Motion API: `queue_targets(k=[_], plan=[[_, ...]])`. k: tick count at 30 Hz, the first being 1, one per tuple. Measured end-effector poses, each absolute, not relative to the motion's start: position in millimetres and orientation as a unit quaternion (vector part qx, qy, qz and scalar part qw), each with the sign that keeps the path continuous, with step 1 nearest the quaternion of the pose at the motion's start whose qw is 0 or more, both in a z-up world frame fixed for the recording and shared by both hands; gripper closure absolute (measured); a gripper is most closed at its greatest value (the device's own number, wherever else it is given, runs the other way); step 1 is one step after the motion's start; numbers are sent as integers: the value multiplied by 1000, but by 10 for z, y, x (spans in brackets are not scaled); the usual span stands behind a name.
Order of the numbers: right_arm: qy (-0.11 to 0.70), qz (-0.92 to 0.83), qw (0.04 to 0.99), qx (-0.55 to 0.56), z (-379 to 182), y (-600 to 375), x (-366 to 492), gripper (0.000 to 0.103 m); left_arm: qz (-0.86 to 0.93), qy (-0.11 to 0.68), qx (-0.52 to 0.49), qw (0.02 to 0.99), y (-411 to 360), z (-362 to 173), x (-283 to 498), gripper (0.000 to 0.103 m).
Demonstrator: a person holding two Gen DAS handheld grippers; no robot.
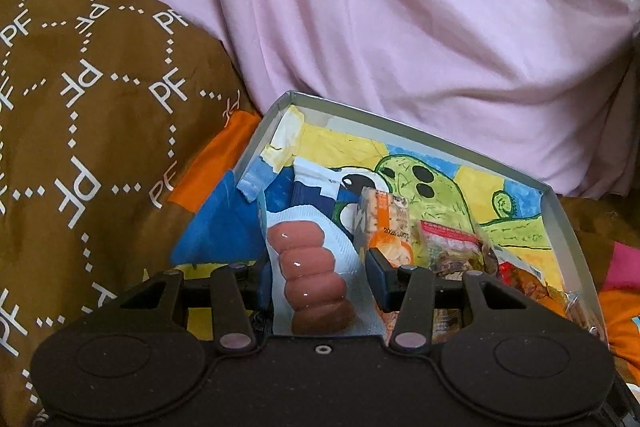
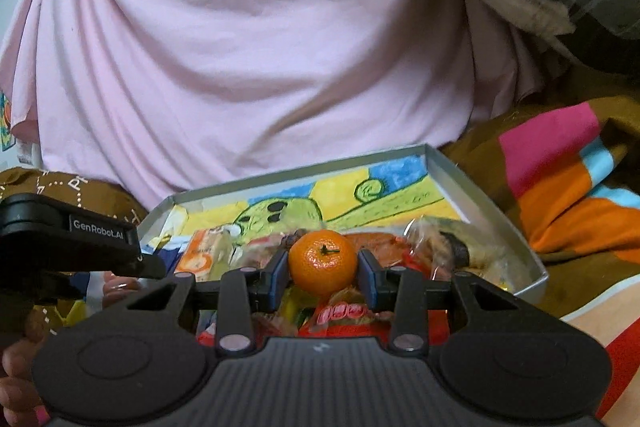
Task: Organize snacks
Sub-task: 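Carry the sausage pack with the left tool while the right tool carries the orange to the tray, then open both tools to release the sausage pack and orange in the tray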
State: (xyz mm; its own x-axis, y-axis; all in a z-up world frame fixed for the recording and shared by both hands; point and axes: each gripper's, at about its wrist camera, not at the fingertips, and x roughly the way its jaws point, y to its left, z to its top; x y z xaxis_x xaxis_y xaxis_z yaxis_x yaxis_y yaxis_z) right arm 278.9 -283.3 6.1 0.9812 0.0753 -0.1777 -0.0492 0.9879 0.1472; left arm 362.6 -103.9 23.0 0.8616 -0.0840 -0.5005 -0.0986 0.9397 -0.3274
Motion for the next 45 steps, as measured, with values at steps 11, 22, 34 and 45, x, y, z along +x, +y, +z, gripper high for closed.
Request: queue_targets(k=[11, 22, 34, 45], plan=[[97, 36, 992, 69, 44, -2808, 2803, 54, 19, 265, -169, 949, -1075, 148, 3596, 47], [84, 34, 994, 64, 73, -2804, 2745, 30, 22, 247, -182, 952, -1027, 225, 3491, 14], [37, 26, 997, 55, 280, -2803, 2527, 4, 31, 211, -170, 962, -955, 474, 3224, 1], [12, 1, 997, 70, 397, -2890, 2382, 0, 44, 197, -166, 965, -883, 600, 3057, 1]])
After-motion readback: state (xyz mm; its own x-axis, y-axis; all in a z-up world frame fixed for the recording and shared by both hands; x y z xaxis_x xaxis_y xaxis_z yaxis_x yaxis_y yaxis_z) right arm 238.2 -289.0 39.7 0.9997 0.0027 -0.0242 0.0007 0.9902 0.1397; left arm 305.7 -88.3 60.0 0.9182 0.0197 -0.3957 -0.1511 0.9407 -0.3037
